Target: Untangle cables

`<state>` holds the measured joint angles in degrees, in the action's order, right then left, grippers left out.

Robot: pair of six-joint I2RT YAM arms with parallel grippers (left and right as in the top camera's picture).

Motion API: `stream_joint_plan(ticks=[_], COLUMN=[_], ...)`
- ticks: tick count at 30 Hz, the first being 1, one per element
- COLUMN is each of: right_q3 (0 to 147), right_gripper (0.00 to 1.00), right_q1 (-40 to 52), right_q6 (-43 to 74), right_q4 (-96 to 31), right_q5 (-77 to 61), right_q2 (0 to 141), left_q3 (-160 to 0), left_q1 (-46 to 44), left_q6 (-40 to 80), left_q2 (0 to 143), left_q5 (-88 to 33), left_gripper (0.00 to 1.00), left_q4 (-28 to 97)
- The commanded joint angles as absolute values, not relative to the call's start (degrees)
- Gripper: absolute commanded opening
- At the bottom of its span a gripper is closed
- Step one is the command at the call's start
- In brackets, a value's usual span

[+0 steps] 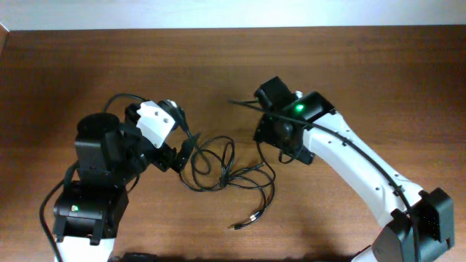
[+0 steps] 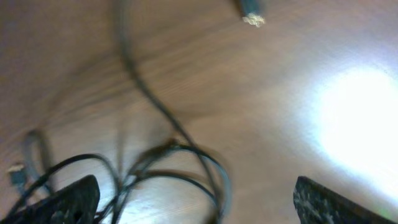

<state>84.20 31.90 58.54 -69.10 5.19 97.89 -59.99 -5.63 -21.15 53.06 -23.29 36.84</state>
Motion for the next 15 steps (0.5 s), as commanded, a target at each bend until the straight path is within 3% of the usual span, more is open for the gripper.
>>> stream_joint_plan(ticks=[1, 7, 13, 15], right_q3=[84.4, 84.4, 84.4, 84.38], right_gripper=[0.99, 0.99, 0.99, 0.99], right_q1=[31.16, 32.58, 44.62, 46.76], right_q6=[66.98, 68.97, 97.97, 101.84], right_q4=[-70.48, -71.68, -71.81, -72.27], right_q5=[5.82, -1.34, -2.33, 0.82], right_q2=[97.6, 97.6, 97.6, 97.6], left_q3=[-60.05, -60.05, -60.05, -60.05], left_q1=[-5.56, -5.56, -5.58, -5.58], left_q6=[-20.45, -20.6, -20.16, -20.16], left_q2=[55.88, 62.46, 62.13, 62.13], left_q5=[-19.0, -15.03, -15.68, -15.73], left_gripper=[0.99, 0.99, 0.99, 0.99], left_q4=[36.67, 36.67, 36.73, 36.73])
